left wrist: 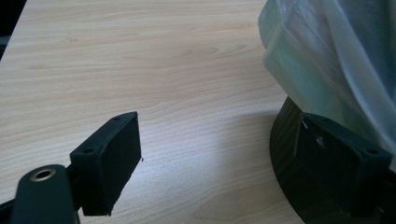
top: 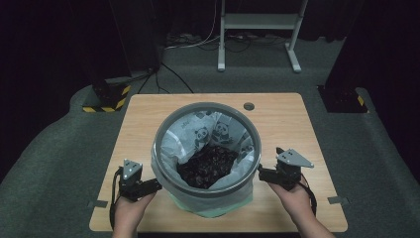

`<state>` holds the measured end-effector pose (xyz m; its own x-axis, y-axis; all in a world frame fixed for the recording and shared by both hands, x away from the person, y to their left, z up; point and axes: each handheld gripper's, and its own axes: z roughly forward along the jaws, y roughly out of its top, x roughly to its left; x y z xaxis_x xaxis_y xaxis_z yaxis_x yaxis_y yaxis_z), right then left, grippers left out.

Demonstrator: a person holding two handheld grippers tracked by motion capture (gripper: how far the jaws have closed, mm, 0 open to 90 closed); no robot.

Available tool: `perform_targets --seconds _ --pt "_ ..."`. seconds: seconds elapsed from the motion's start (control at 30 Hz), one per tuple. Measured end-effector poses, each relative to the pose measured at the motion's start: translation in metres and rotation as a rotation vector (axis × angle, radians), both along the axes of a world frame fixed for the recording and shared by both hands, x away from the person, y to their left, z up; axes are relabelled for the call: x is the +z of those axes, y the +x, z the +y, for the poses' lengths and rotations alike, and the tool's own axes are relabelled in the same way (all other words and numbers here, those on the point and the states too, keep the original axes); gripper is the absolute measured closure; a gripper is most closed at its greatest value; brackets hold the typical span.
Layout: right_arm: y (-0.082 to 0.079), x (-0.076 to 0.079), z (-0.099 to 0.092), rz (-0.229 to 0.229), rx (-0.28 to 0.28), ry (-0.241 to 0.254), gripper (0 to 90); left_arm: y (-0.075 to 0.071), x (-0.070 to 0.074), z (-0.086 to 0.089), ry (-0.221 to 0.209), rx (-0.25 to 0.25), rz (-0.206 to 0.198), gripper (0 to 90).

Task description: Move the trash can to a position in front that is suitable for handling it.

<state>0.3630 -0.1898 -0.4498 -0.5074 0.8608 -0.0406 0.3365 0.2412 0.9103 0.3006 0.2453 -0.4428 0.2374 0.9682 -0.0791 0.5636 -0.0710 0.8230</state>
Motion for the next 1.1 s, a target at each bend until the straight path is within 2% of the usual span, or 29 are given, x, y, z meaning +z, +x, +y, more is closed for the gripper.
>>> perform_targets --seconds 0.23,0.37,0.6,0.77,1.1 --pt "-0.004 0.002 0.006 -0.008 0.017 -0.009 9.6 -0.001 0.004 -0.004 -0.019 -0.025 0.000 14.7" --pt "-0.005 0.003 0.008 -0.023 0.024 -0.031 9.6 0.000 0.003 -0.008 0.002 -0.037 0.004 14.8" --pt "-0.007 0.003 0.010 -0.023 0.035 -0.032 9.6 0.000 0.004 -0.012 0.011 -0.059 0.003 14.8" --pt "-0.008 0.002 0.014 -0.032 0.051 -0.051 9.7 0.000 0.003 -0.017 0.025 -0.077 -0.001 14.8" --pt "-0.009 0.000 0.017 -0.031 0.065 -0.065 9.7 0.001 0.003 -0.020 0.033 -0.075 -0.007 15.2"
